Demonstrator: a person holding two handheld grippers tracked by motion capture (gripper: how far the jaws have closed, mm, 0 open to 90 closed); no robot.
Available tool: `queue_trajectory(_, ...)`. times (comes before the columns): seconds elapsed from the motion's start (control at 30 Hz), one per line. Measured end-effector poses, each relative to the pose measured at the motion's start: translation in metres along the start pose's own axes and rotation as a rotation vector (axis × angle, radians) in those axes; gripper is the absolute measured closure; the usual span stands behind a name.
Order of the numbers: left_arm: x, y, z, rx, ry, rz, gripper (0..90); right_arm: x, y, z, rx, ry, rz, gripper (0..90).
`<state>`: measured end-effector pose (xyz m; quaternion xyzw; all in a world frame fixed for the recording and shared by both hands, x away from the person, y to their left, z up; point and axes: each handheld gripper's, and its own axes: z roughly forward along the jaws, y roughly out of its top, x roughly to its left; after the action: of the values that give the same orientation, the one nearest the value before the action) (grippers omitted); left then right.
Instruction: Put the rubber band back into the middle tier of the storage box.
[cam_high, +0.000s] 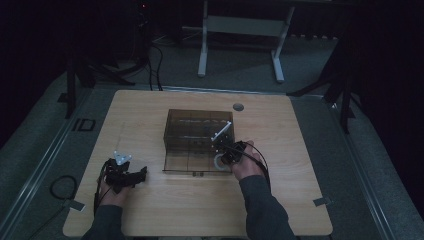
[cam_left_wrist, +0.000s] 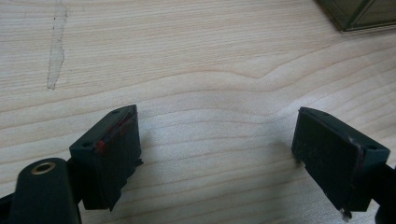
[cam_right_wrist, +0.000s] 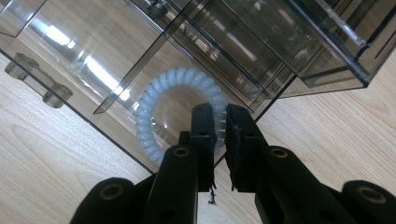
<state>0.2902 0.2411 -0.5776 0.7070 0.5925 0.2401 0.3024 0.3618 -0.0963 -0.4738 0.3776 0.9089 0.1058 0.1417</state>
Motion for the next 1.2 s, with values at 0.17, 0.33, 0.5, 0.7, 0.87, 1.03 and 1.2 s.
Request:
queue_trajectory(0.17, 0.0, 0.0, 0.0, 0.0, 0.0, 0.0, 15.2, 0.001, 0.0, 0.003, 0.009, -0.003, 0.0, 81.8)
queue_trajectory(0.33, 0.0, 0.0, 0.0, 0.0, 0.0, 0.0, 15.3, 0.002, 0.0, 0.006, 0.015, -0.002, -0.001, 81.7)
queue_trajectory(0.5, 0.0, 0.0, 0.0, 0.0, 0.0, 0.0, 15.3, 0.002, 0.001, 0.01, 0.023, -0.008, -0.004, 81.8)
queue_trajectory(0.7, 0.0, 0.0, 0.0, 0.0, 0.0, 0.0, 15.2, 0.005, 0.002, 0.014, 0.036, -0.014, -0.009, 81.7)
queue_trajectory(0.87, 0.0, 0.0, 0.0, 0.0, 0.0, 0.0, 15.3, 0.006, 0.002, 0.015, 0.043, -0.016, -0.02, 81.5)
queue_trajectory(1.03, 0.0, 0.0, 0.0, 0.0, 0.0, 0.0, 15.3, 0.01, 0.002, 0.014, 0.054, -0.035, -0.035, 81.3)
queue_trajectory(1.2, 0.0, 0.0, 0.0, 0.0, 0.0, 0.0, 15.3, 0.011, 0.002, 0.013, 0.055, -0.045, -0.041, 81.1)
